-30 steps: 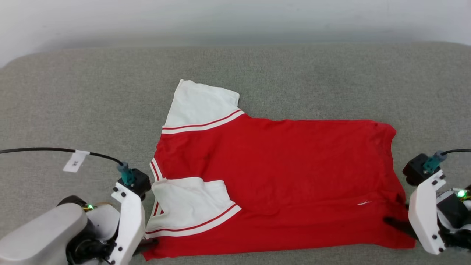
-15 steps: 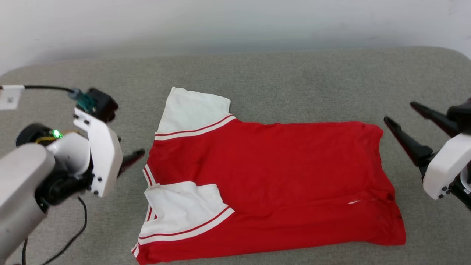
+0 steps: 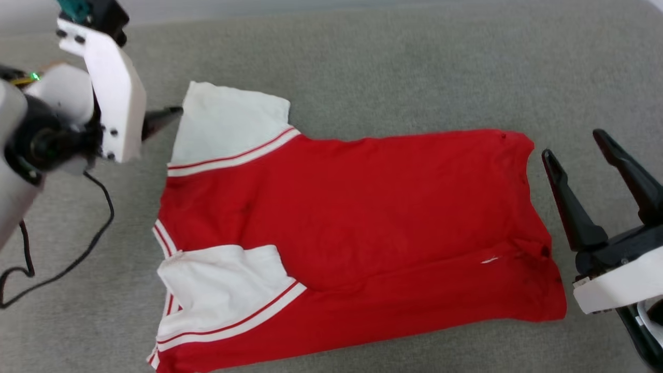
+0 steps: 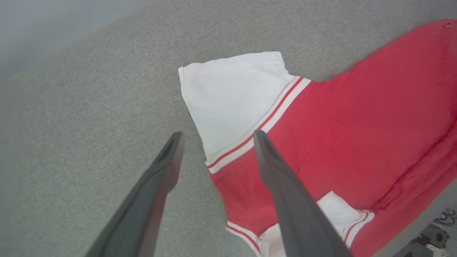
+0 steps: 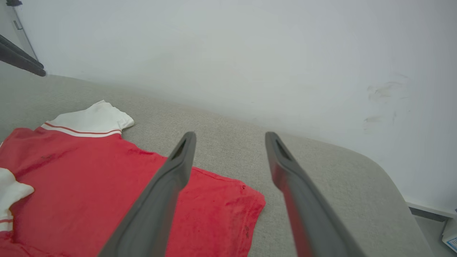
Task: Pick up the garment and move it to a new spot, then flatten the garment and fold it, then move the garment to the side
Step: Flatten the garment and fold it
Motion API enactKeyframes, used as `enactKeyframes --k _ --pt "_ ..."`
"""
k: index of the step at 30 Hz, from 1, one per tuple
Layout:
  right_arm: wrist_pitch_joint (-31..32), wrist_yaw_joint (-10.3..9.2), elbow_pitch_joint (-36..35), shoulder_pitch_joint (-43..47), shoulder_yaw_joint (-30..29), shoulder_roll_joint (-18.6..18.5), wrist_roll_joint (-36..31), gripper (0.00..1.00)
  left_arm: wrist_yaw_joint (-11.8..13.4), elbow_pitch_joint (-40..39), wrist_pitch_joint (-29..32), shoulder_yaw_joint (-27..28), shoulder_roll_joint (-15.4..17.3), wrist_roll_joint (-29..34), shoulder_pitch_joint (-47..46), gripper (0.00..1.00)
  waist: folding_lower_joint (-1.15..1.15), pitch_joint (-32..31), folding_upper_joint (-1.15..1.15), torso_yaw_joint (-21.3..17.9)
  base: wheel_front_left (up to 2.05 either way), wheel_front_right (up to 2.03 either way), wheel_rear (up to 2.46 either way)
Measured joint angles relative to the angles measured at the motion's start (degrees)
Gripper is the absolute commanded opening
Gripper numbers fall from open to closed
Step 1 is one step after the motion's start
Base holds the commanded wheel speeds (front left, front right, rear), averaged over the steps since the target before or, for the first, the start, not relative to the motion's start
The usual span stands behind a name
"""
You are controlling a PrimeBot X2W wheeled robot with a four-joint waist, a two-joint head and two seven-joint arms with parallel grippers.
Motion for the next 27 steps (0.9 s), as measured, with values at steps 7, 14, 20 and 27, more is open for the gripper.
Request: enactKeyframes --k 7,14,20,27 --pt "2.09 0.00 -4.15 -0.54 1.11 1.90 -1.45 1.00 3.19 4.57 10.93 -0.57 -1.02 0.91 -9.90 1.00 0.00 6.65 0.00 -2.75 0.00 0.00 0.00" --pt "2.02 0.00 -4.01 -3.49 3.18 2.15 -1.42 1.00 3.32 7.80 16.00 -2.77 -0.86 4.47 -15.29 1.00 0.01 12.46 0.00 -5.31 0.00 0.00 0.00" --pt "0.89 0.00 -1.67 -6.22 4.78 2.20 -1.27 1.00 3.13 10.18 16.64 -2.83 -0.77 4.72 -16.35 1.00 0.01 16.76 0.00 -7.48 0.00 0.00 0.00" --pt "-0.10 0.00 0.79 -7.66 5.71 1.86 -0.57 1.00 1.20 11.02 18.35 -3.49 -0.03 4.80 -17.75 0.16 0.00 18.27 0.00 -8.21 0.00 0.00 0.00"
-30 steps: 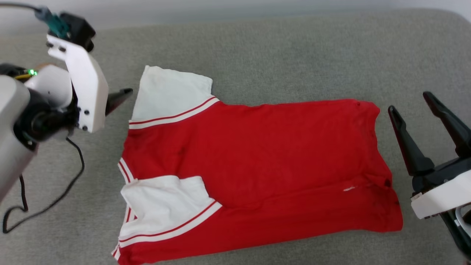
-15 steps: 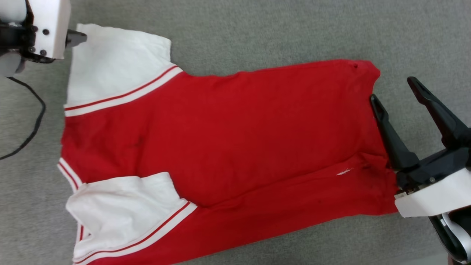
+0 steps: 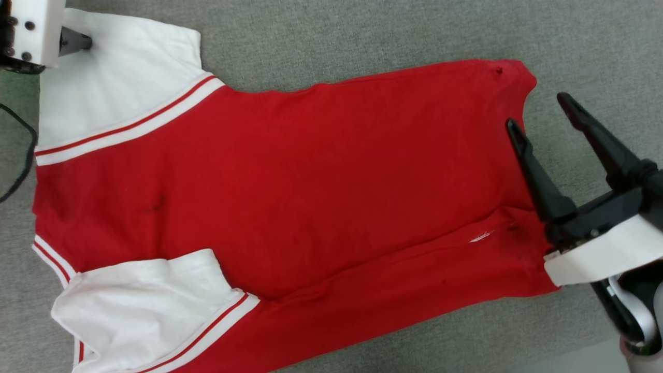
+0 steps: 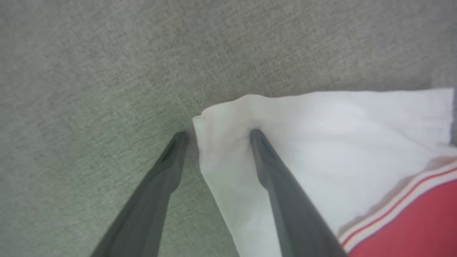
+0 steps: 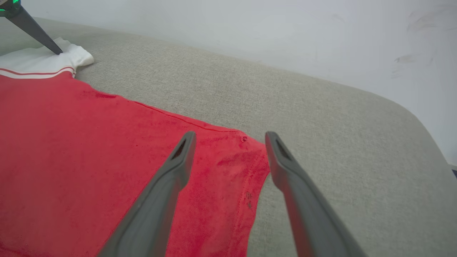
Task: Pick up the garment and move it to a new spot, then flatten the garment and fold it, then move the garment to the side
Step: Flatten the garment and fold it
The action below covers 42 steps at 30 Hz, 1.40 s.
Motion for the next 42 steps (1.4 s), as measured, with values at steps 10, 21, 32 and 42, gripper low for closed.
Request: enactKeyframes --k 10,21,32,42 --pt "7.71 0.00 2.57 -9.05 1.38 -8.68 2.20 1.00 -3.13 1.44 -2.97 -1.41 -2.63 -1.33 4.34 0.00 0.00 -5.13 0.00 1.59 0.00 0.00 0.00" --pt "44.20 0.01 12.05 -32.47 17.38 -25.81 22.23 1.00 -4.95 -2.18 -4.75 -2.89 -6.51 -1.77 5.03 0.00 0.00 -9.80 0.00 6.65 0.00 0.00 0.00" --pt "64.44 0.00 31.08 -43.65 21.69 -22.80 28.49 1.00 -5.43 -5.31 -6.47 -2.47 -9.11 -1.85 2.95 0.00 0.00 -6.83 0.00 11.55 0.00 0.00 0.00" --pt "61.90 0.00 39.72 -43.00 23.93 -17.83 27.42 0.13 -5.86 -6.42 -7.22 -3.58 -10.72 -1.13 1.20 0.00 -0.01 -3.07 0.00 14.02 0.00 0.00 0.00"
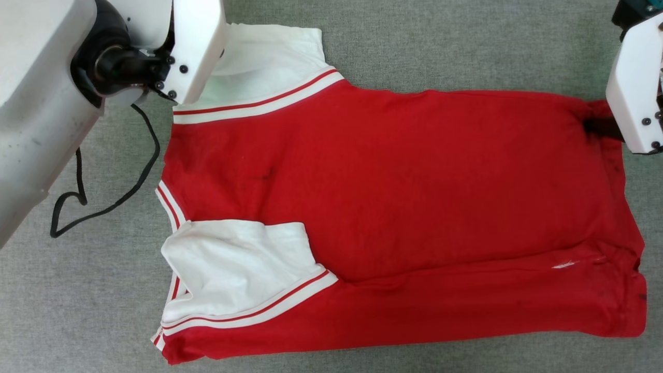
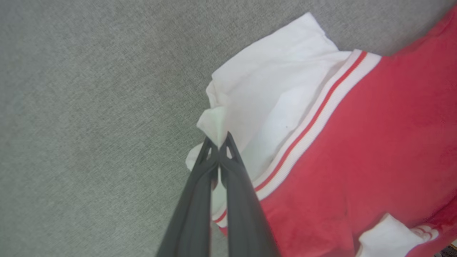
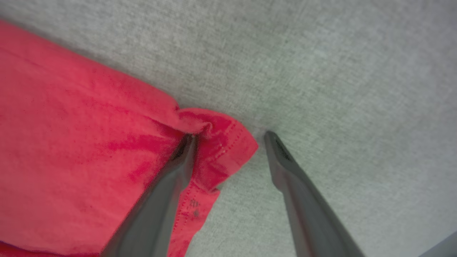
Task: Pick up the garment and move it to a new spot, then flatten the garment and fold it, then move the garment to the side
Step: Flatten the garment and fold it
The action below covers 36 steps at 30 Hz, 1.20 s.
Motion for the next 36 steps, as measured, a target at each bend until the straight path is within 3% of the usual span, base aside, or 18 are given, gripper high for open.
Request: enactKeyframes --k 1,13,19,31,36 --pt "-0.51 0.00 -0.02 -0.02 0.49 -0.03 -0.05 0.00 -0.01 0.08 -0.02 -0.13 0.07 0.01 -0.01 0.00 0.00 0.02 0.00 -0.06 0.00 0.00 0.00" --pt "-11.96 0.00 0.97 0.60 5.15 0.16 4.70 0.00 -0.26 1.70 -4.35 -0.91 1.32 -2.35 4.97 0.00 0.00 -6.36 0.00 -0.93 0.00 0.00 0.00" --pt "-19.22 0.00 -2.22 3.40 7.19 -3.97 7.79 0.00 -0.26 -0.79 -6.83 -1.72 2.90 -3.31 9.05 0.00 0.00 -11.73 0.00 -0.84 0.00 0.00 0.00" --pt "-28.42 0.00 -8.21 15.84 10.89 -10.50 11.23 0.00 -0.16 -13.39 -10.42 -4.72 11.34 -6.16 22.43 0.00 0.00 -21.84 0.00 -0.12 0.00 0.00 0.00" --pt "-30.73 0.00 -10.15 21.97 11.01 -13.59 12.02 0.00 1.64 -19.18 -12.35 -5.67 15.11 -7.59 28.46 0.00 -0.01 -24.51 0.00 0.49 0.00 0.00 0.00"
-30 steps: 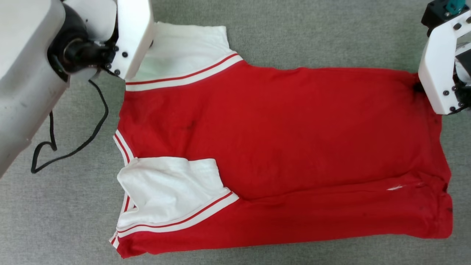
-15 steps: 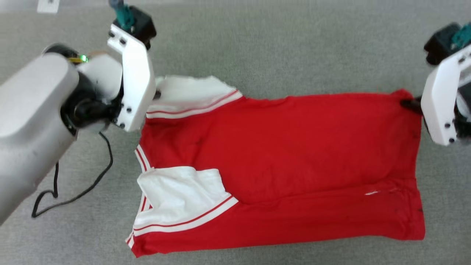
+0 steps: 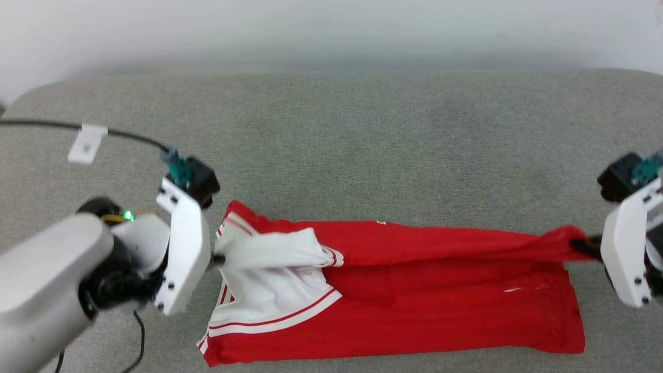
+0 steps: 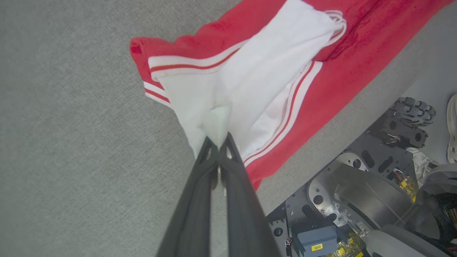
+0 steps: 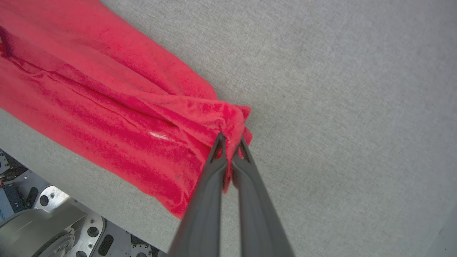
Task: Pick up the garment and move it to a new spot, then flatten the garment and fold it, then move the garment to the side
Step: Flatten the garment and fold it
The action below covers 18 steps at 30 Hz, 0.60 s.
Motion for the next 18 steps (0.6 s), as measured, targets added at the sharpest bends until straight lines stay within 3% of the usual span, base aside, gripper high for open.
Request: enactKeyframes --k 7,16,17,18 --pt "-1.47 0.00 0.05 7.74 0.29 -0.56 -0.21 0.00 2.21 -2.99 -2.83 -2.43 2.02 -1.67 8.28 0.00 0.00 0.09 0.00 0.06 0.00 0.00 0.00" --pt "-5.41 0.01 6.59 10.33 -0.48 4.56 -3.07 0.00 1.98 2.03 -7.09 -3.75 -0.29 -2.05 13.00 0.00 0.00 2.61 0.00 -0.41 0.00 0.00 0.00" --pt "-5.61 0.01 6.76 10.33 -0.57 4.78 -3.05 0.00 1.89 2.49 -7.78 -3.74 -0.52 -1.86 13.10 0.58 0.00 2.57 0.00 -0.44 0.00 0.00 0.00" --pt "-6.33 0.01 6.90 10.33 -0.81 4.97 -3.05 0.37 1.78 2.87 -8.68 -3.63 -0.62 -1.48 13.10 1.00 0.00 2.43 0.00 -0.47 0.00 0.00 0.00"
